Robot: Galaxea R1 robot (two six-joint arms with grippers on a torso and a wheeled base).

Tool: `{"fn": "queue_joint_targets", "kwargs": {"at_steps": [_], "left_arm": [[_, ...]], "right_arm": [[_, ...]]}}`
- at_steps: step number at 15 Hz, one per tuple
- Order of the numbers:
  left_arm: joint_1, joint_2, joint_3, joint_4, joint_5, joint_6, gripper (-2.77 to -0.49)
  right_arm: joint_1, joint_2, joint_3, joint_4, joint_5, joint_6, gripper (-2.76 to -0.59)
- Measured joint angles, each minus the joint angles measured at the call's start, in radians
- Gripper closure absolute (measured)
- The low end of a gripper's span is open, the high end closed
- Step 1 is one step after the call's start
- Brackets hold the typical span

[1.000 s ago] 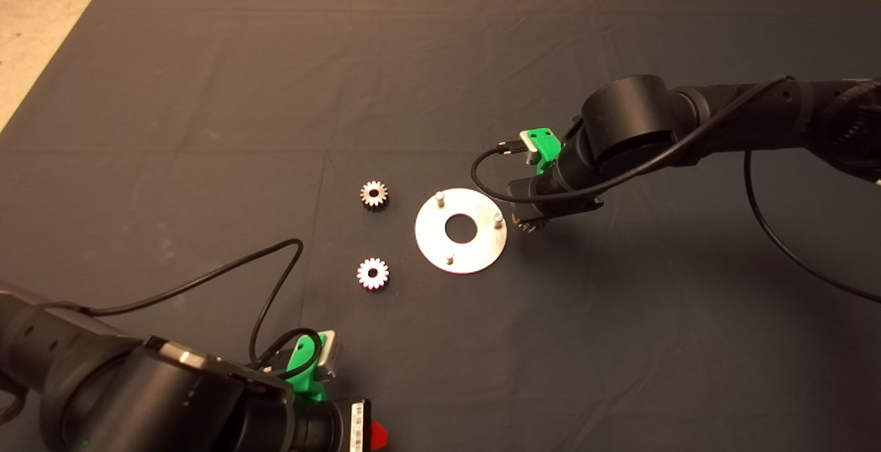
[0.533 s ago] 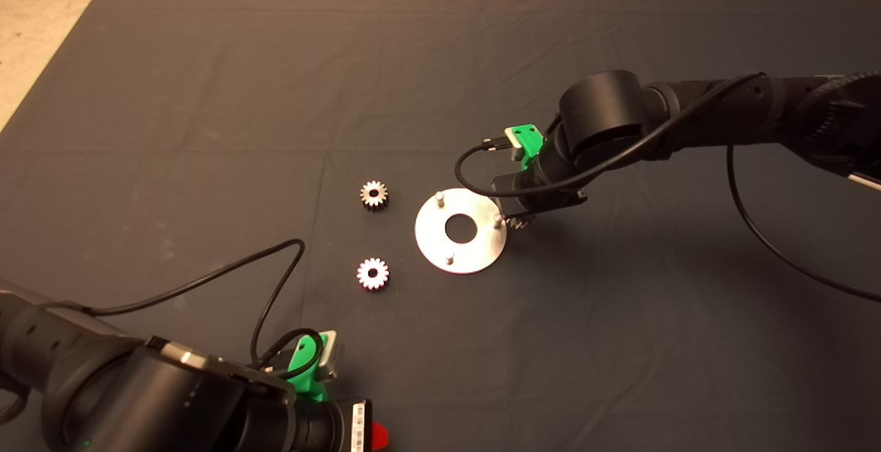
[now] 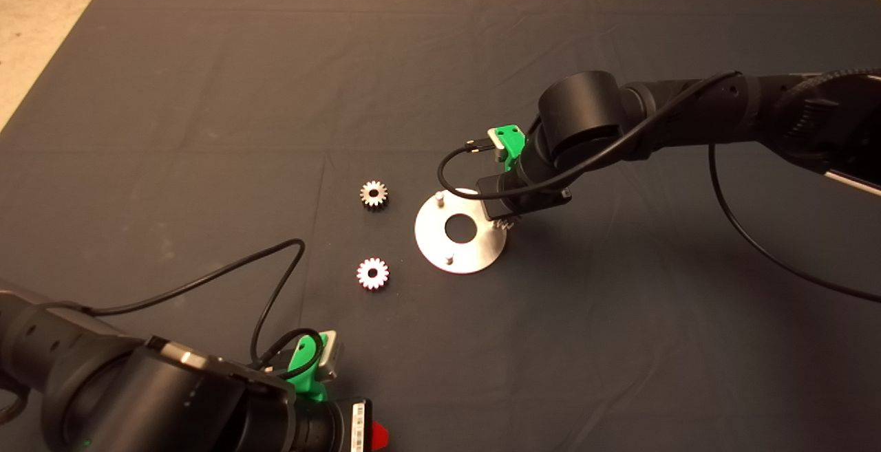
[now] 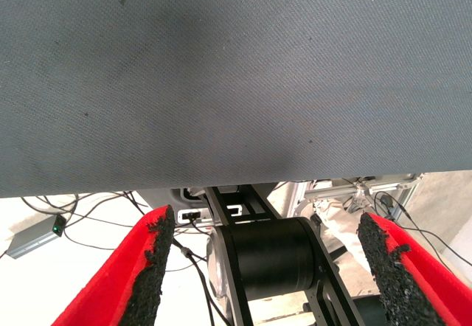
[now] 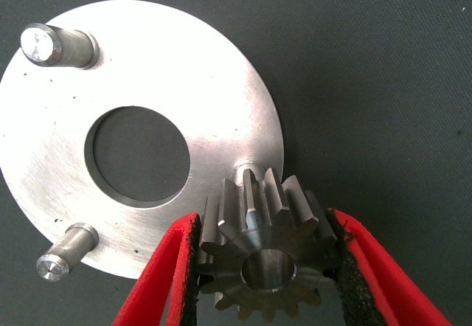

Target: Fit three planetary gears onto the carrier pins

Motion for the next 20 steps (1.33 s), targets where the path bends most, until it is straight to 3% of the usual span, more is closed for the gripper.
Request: {"fn": "queue_joint_targets", "kwargs": {"at_steps": [20], "left_arm": [[0.0, 0.0, 0.0, 0.0, 0.0, 0.0, -1.75]], "right_arm": [[-0.003, 0.034, -0.048, 0.0, 0.0, -0.022, -1.04]]}}
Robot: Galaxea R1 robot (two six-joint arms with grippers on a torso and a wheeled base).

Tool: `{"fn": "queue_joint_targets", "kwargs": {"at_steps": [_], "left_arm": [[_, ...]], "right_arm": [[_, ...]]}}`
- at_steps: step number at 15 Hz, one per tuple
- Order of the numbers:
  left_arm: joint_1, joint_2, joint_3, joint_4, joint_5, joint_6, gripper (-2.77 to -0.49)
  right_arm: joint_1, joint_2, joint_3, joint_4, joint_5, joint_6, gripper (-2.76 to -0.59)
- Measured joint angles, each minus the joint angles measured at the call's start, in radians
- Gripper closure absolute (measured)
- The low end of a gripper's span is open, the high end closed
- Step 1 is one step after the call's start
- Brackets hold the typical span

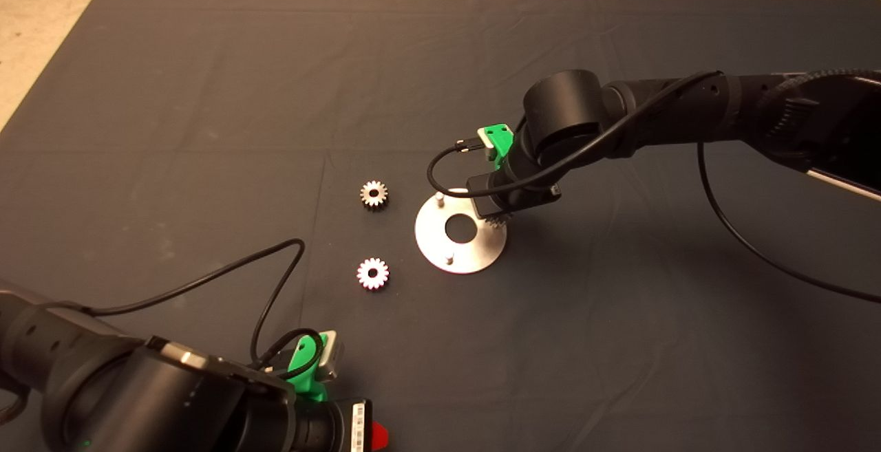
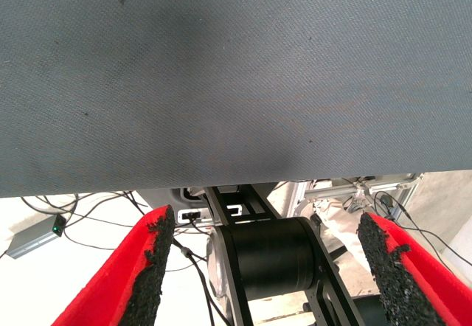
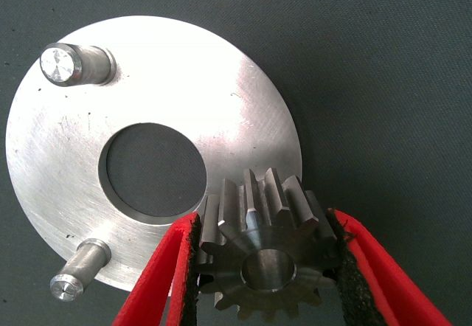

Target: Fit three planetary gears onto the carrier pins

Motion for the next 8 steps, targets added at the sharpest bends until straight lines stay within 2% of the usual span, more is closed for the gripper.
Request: {"fn": "queue_joint_targets", "kwargs": {"at_steps": [8], "left_arm": [[0.0, 0.0, 0.0, 0.0, 0.0, 0.0, -1.75]], "right_arm": [[-0.009, 0.004, -0.004, 0.0, 0.0, -0.002, -1.04]]}}
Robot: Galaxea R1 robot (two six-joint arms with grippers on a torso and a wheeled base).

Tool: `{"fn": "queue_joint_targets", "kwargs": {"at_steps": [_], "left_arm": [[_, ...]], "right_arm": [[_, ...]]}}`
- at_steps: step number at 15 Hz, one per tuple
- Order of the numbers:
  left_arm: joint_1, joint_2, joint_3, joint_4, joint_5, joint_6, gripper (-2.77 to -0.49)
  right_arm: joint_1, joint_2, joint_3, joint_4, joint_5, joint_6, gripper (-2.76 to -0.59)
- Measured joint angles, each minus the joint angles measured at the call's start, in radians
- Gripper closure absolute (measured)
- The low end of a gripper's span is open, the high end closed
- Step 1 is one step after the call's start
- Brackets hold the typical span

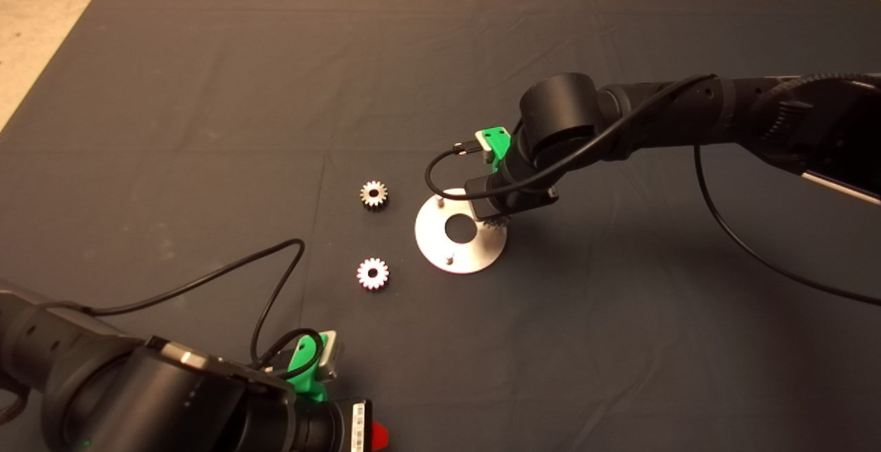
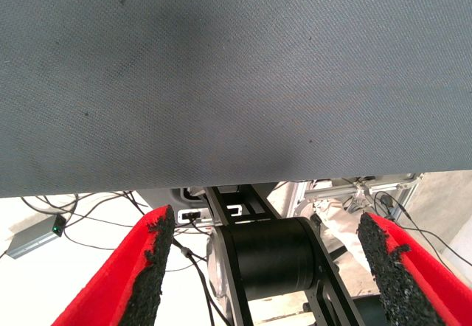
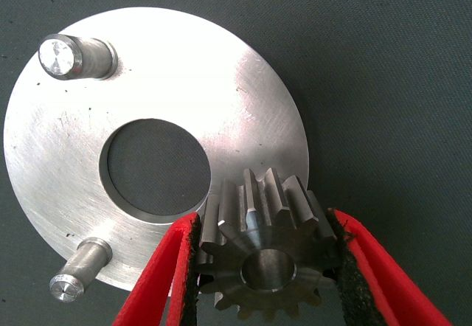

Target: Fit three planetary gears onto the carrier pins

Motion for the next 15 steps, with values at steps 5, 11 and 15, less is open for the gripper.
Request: {"fn": "queue_joint_targets", "kwargs": {"at_steps": [5, 11, 15], "left_arm": [[0.0, 0.0, 0.0, 0.0, 0.0, 0.0, -1.75], [0.0, 0.0, 0.0, 0.0, 0.0, 0.0, -1.75], [0.0, 0.0, 0.0, 0.0, 0.0, 0.0, -1.75]], "right_arm": [[-0.002, 0.0, 0.0, 0.0, 0.0, -0.002, -1.04], [-0.001, 0.0, -0.005, 0.0, 0.002, -0.017, -1.04], [-0.001, 0.0, -0.006, 0.0, 0.003, -0.019, -1.04]]}}
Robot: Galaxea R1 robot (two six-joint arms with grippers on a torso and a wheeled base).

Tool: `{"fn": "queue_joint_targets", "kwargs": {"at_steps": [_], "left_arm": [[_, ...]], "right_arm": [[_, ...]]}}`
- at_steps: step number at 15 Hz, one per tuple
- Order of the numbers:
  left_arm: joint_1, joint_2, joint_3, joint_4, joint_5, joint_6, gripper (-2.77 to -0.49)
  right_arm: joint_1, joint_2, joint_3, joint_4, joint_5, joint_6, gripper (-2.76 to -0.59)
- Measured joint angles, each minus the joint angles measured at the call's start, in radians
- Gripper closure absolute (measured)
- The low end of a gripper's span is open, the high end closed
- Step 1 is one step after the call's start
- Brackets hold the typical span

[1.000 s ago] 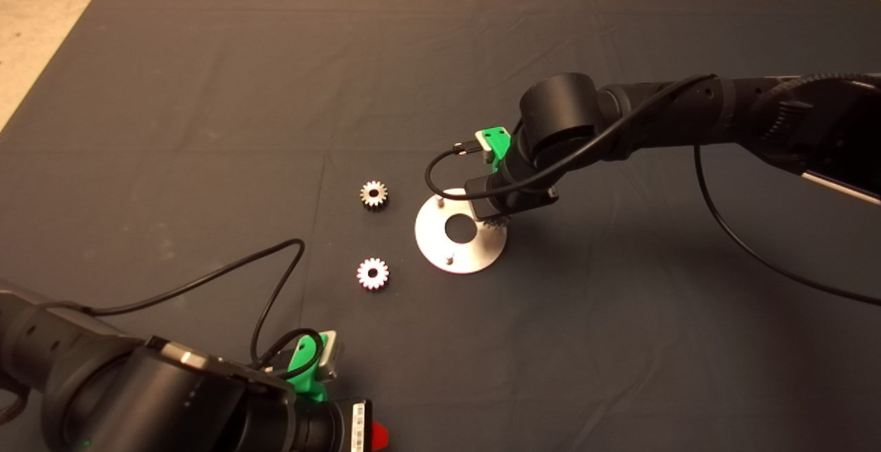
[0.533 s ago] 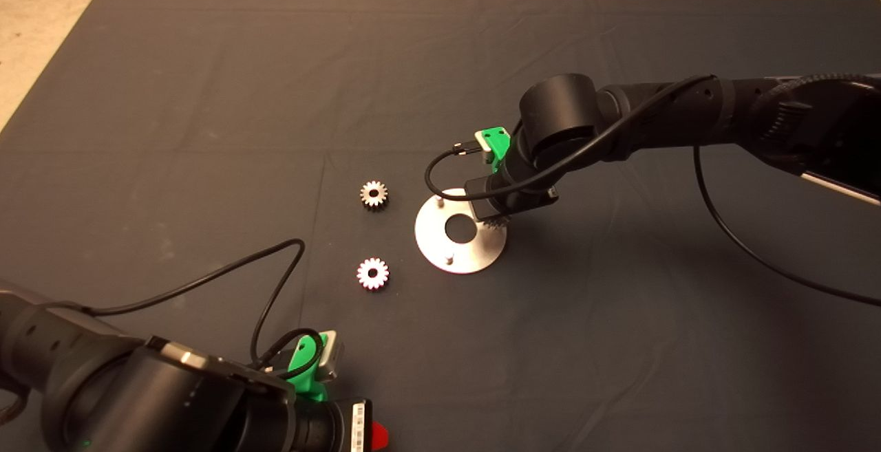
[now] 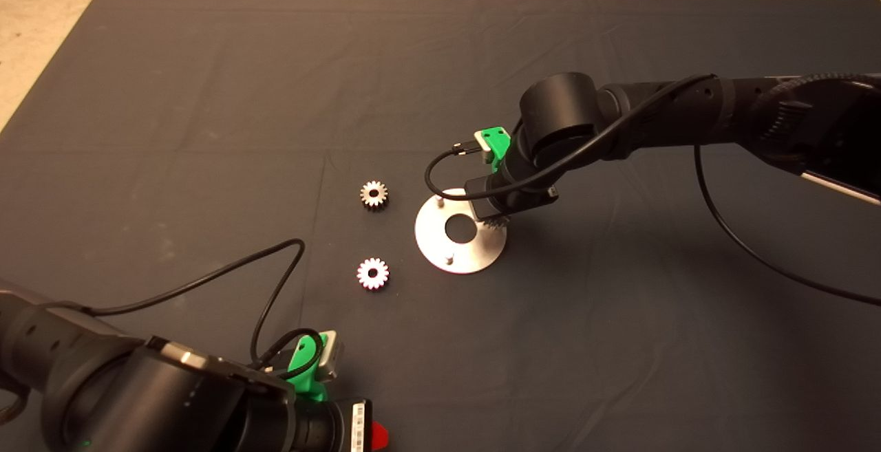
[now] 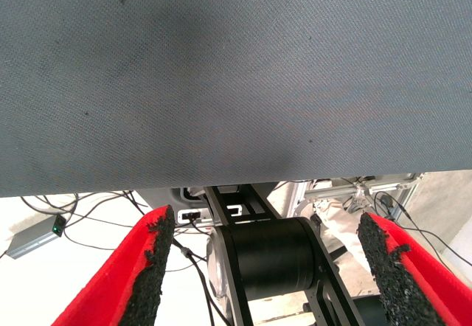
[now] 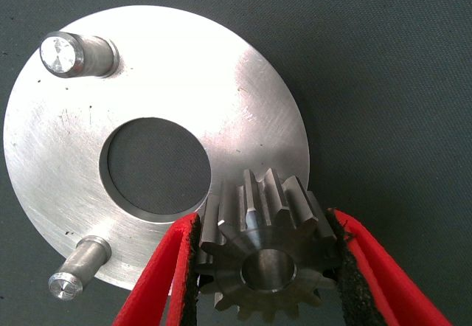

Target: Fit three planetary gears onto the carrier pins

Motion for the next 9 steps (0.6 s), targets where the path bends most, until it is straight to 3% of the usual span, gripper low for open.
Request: {"fn": "queue_joint_targets", "kwargs": {"at_steps": [9], "left_arm": [[0.0, 0.0, 0.0, 0.0, 0.0, 0.0, -1.75]], "right_arm": [[0.001, -0.008, 0.0, 0.001, 0.006, 0.0, -1.04]]}}
